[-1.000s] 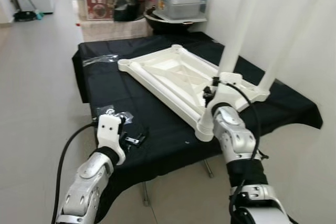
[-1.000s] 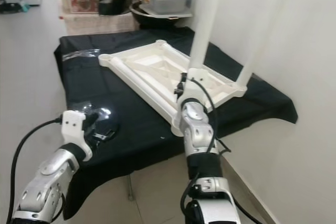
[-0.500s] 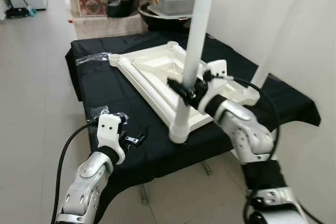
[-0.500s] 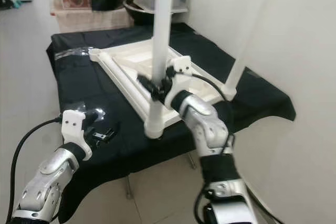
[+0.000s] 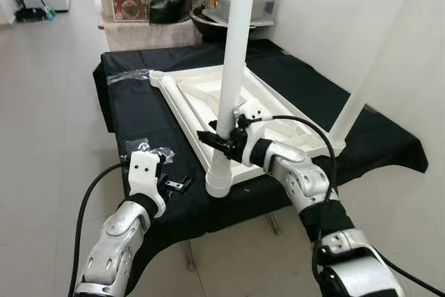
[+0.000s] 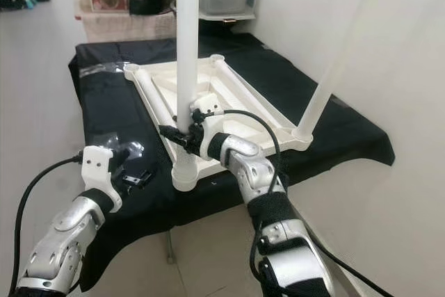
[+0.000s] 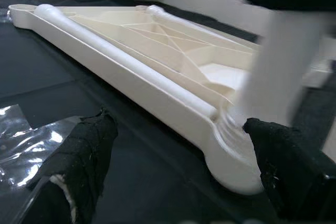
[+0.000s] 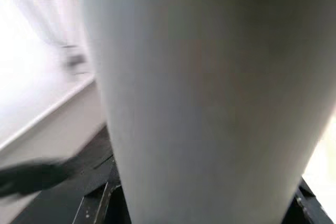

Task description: Building children table

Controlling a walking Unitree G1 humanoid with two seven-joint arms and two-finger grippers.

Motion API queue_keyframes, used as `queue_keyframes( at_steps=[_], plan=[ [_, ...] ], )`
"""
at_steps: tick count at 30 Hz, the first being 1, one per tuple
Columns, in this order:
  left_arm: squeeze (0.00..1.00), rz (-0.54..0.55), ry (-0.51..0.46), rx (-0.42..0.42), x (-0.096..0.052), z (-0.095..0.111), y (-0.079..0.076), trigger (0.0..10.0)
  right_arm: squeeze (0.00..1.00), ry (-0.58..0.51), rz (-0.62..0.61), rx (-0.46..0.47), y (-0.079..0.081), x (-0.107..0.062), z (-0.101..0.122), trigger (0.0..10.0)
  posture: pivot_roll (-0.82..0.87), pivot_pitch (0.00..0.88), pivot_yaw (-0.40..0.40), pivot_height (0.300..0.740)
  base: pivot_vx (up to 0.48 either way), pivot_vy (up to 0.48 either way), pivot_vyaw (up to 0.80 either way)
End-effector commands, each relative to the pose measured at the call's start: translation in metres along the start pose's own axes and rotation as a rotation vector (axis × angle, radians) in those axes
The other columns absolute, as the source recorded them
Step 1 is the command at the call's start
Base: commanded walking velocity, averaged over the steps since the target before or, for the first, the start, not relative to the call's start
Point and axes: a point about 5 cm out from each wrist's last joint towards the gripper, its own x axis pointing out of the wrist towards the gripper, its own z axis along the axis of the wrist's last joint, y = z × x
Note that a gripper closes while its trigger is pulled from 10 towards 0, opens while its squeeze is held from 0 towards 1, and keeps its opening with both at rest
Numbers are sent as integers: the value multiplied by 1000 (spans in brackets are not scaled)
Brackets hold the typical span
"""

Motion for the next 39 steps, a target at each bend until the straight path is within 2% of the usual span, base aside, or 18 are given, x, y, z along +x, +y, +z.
queue_keyframes(
  at_steps=[1, 2, 3, 5, 6, 8, 9, 12, 14, 16, 17, 20, 21, 24, 29, 37, 38, 39],
  plan=[
    [0, 6, 3, 12, -2, -1, 2, 10000, 0, 120, -458, 66, -50, -19, -19, 0, 2, 0, -107, 740, 0, 0, 0],
    [0, 6, 3, 12, -2, -1, 2, 10000, 0, 120, -458, 66, -50, -19, -19, 0, 2, 0, -107, 740, 0, 0, 0],
    [0, 6, 5, 12, -2, -2, 1, 10000, 0, 144, -653, 101, -64, -30, -26, 0, 2, 0, -107, 740, 0, 0, 0],
    [0, 6, 5, 12, -2, -2, 1, 10000, 0, 144, -653, 101, -64, -30, -26, 0, 2, 0, -107, 740, 0, 0, 0],
    [0, 5, 6, 11, -1, -2, 1, 10000, 0, 157, -806, 123, -70, -40, -32, 0, 2, 0, -105, 740, 0, 0, 0],
    [0, 3, 8, 11, -1, -3, 1, 10000, 0, 150, -851, 133, -60, -41, -36, 0, -2, 0, -96, 740, 0, 0, 0],
    [0, 2, 10, 11, -1, -3, 1, 10000, 0, 144, -797, 151, -42, -35, -38, 10000, 2, 0, -97, 740, 0, 0, 0],
    [0, 1, 12, 12, -1, -3, 0, 10000, 0, 128, -725, 170, -26, -29, -38, 10000, 2, 0, -97, 740, 0, 0, 0],
    [0, 0, 13, 13, -2, -3, 1, 10000, 0, 54, -539, 194, 0, -18, -30, 10000, 4, 0, -97, 740, 0, 0, 0],
    [0, 1, 13, 13, -2, -3, 1, 10000, 75, 5, -481, 180, 3, -16, -23, 10000, 2, 0, -99, 740, 0, 0, 0],
    [0, 1, 13, 12, -2, -3, 1, 10000, 1000, -30, -428, 153, 3, -14, -16, 10000, 2, 0, -99, 740, 0, 0, 0],
    [0, 2, 12, 12, -2, -3, 1, 10000, 1000, -47, -402, 133, 3, -13, -12, 10000, 2, 0, -99, 740, 0, 0, 0],
    [0, 3, 11, 11, -2, -3, 1, 10000, 0, -68, -347, 99, 1, -12, -3, 10000, 2, 0, -104, 740, 0, 0, 0],
    [0, 4, 9, 9, -1, -3, 1, 10000, 0, -100, -247, 100, 0, -12, 8, 10000, 0, 0, -105, 740, 0, 0, 0],
    [0, 6, 6, 6, 0, -4, 1, 10000, 0, -192, 177, 2, 8, -28, 33, 10000, -4, 0, -106, 740, 0, 0, 0],
    [0, 5, 2, 7, 2, -3, 0, 10000, 0, -85, 385, -89, 19, -22, 8, 9882, 12, 0, -120, 740, 0, 0, 0],
    [0, 6, 1, 7, 1, -3, 0, 10000, 0, -72, 389, -89, 21, -18, 5, 8745, 12, 0, -120, 740, 0, 0, 0],
    [0, 7, 0, 7, 1, -3, 0, 10000, 0, -71, 386, -87, 22, -15, 4, 5765, 19, 0, -125, 740, 0, 0, 0]
  ],
)
